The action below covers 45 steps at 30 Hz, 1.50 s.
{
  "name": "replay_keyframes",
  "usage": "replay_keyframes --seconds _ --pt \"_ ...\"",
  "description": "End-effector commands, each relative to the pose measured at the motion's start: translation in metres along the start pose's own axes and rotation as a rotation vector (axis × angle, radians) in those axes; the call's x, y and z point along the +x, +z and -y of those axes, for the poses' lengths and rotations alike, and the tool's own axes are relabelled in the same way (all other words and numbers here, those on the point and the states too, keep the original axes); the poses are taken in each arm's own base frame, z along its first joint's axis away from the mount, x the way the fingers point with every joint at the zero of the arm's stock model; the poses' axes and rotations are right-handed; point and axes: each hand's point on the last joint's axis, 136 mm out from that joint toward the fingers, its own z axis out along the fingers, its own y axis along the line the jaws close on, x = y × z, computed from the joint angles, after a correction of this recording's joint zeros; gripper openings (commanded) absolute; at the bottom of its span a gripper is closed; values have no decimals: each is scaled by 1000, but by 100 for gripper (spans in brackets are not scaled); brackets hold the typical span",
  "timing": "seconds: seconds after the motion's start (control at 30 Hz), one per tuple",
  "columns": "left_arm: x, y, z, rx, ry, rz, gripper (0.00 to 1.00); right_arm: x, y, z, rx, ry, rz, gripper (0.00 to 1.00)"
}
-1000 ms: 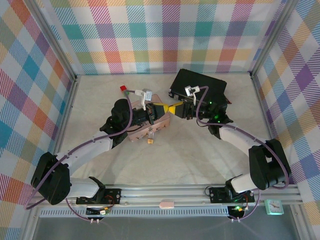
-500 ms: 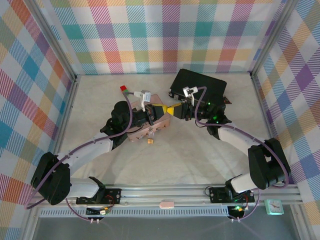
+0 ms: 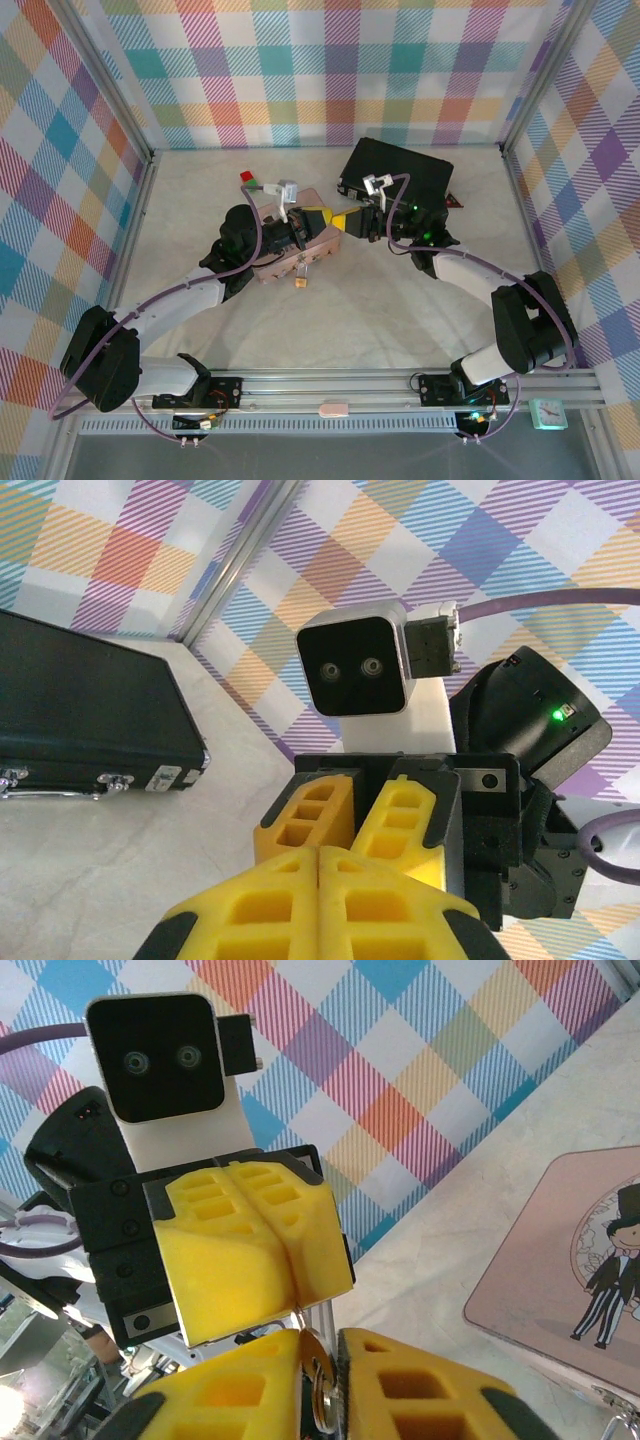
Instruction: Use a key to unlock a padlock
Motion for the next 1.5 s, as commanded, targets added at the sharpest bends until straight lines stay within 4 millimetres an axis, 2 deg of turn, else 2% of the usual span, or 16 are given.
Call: replay_keyframes --seconds 0.0,0.3,0.37,0.43,0.57,0.6,0.63,0.7,0.73,0.8,0.9,0.97,1.07,1.23,1.33,1.47 --pt "-10 0 14 61 16 40 0 1 2 -4 -26 -21 -3 15" --pt "-4 3 16 77 -7 29 0 -4 2 -6 -26 -29 14 18" --pt "-2 3 17 81 -9 26 0 -4 2 -6 -30 -30 13 14" --pt "-2 3 18 82 -9 27 0 -4 3 -6 -33 -29 9 0" --pt "-4 1 16 69 -17 42 0 -2 3 -2 -22 -22 4 0" --pt "-5 0 14 51 -22 51 8 -1 3 1 -11 -15 1 0" --pt "-7 -3 11 30 -25 61 21 1 2 4 3 -9 -4 0" --pt "-12 -10 1 -34 -32 89 68 4 2 10 32 0 -18 0" --pt "-14 -15 -7 -83 -39 104 83 7 1 13 51 2 -27 0" --pt "-20 -28 -24 -181 -56 140 100 14 -1 23 106 12 -53 0" --pt "-17 -48 -54 -334 -94 144 100 23 -7 33 190 3 -83 0" --pt "-7 -60 -71 -423 -126 125 100 28 -11 40 251 -1 -99 0" --pt "27 -71 -91 -507 -191 39 99 38 -22 54 380 -7 -137 0" --pt "98 -82 -114 -591 -317 -107 90 52 -47 77 594 -64 -189 0" --pt "120 -86 -122 -669 -290 -172 87 59 -61 87 696 -98 -222 0" --pt "128 -83 -134 -743 -272 -221 83 63 -70 88 749 -136 -237 0"
